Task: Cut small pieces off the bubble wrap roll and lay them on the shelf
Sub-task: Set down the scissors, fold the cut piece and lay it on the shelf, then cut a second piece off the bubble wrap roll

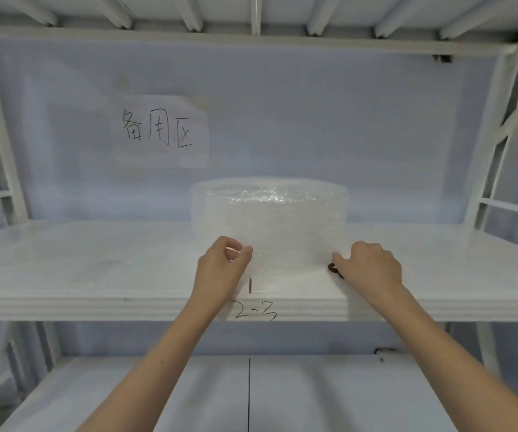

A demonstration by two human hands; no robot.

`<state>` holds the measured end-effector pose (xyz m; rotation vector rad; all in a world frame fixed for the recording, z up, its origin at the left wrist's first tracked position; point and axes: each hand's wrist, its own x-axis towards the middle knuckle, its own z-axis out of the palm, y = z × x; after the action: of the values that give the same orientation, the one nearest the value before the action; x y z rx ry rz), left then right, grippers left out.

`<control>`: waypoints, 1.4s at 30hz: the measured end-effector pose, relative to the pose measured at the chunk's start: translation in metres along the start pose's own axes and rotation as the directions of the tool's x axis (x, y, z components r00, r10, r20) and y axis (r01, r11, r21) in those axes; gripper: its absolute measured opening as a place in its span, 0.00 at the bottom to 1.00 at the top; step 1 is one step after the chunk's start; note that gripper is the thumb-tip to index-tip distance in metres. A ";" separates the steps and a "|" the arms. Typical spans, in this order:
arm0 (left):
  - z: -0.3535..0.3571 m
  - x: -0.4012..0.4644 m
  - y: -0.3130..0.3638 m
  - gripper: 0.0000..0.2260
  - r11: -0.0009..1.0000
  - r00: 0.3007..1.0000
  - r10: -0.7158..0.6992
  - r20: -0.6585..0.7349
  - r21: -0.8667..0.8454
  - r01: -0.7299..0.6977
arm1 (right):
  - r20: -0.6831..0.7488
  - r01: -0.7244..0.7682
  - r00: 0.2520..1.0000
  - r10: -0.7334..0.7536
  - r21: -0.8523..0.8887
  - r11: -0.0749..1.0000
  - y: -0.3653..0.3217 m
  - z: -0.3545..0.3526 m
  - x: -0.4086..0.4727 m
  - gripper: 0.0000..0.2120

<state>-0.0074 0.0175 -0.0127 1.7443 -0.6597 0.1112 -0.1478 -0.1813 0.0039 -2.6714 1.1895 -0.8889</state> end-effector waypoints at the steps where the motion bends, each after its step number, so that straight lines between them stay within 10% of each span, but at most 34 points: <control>1: 0.001 0.000 0.000 0.09 1.000 1.000 -0.021 -0.020 -0.013 0.021 | 0.035 -0.021 0.999 0.022 -0.040 0.999 0.005 0.002 0.003 0.20; 18: -0.014 -0.002 -0.008 0.02 1.000 0.997 -0.022 0.070 -0.010 0.022 | 0.432 -0.101 0.886 0.168 -0.173 0.980 0.025 -0.043 0.010 0.10; 22: -0.017 -0.007 -0.007 0.03 1.000 0.996 -0.021 0.092 -0.020 0.023 | 0.383 -0.189 0.914 0.136 0.104 0.976 0.041 -0.055 0.004 0.16; 28: -0.022 -0.010 -0.007 0.04 0.998 0.985 -0.055 0.165 0.009 0.055 | 0.542 -0.419 0.826 -0.155 0.775 0.473 0.042 -0.055 -0.046 0.09; 42: -0.026 -0.020 0.006 0.06 0.998 0.977 -0.048 0.208 -0.035 0.057 | 0.694 -0.766 0.476 -0.540 0.628 0.132 -0.017 0.034 -0.140 0.20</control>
<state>-0.0199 0.0483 -0.0078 1.7461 -0.7604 -0.1217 -0.1920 -0.0759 -0.0856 -1.2118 0.2038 0.0567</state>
